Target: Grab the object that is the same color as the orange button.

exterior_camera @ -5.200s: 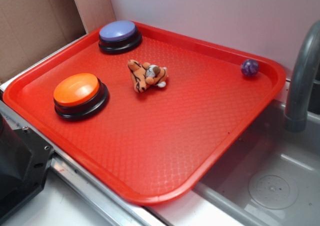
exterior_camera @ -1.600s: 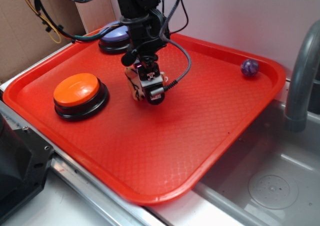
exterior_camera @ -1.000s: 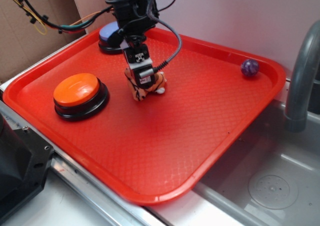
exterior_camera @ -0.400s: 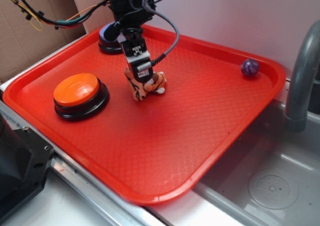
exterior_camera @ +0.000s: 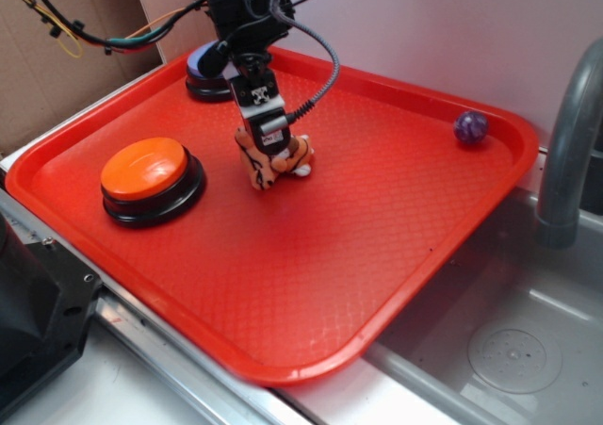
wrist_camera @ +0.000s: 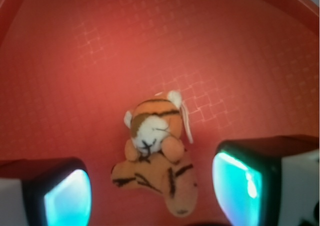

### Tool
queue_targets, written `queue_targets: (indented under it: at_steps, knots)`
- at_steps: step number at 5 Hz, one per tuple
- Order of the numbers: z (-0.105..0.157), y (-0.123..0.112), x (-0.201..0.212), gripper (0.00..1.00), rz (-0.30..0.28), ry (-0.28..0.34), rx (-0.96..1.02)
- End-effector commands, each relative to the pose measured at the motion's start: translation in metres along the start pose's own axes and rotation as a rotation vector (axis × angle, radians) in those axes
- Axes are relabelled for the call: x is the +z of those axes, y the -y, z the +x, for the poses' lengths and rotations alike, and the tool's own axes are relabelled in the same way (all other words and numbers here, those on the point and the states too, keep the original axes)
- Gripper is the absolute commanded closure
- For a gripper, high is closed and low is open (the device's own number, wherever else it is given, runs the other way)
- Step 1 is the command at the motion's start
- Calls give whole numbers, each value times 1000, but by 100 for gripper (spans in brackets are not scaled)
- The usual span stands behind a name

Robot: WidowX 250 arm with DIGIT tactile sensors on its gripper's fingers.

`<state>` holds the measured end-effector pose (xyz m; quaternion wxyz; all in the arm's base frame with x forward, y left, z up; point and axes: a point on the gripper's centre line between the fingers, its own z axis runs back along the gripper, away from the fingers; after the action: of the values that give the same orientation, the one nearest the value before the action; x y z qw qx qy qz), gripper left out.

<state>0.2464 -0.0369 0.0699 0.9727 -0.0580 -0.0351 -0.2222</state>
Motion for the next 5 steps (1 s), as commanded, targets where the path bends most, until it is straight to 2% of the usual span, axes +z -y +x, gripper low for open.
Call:
queue_targets:
  at_steps: [1,2,3,5]
  knots:
    - [7,5,6,0,14,30,-8]
    - [8,4,1,0,28,24,-5]
    - [12,3,-18,0,25,-8,-11]
    - [14,6,-45,0,-1,-61,-12]
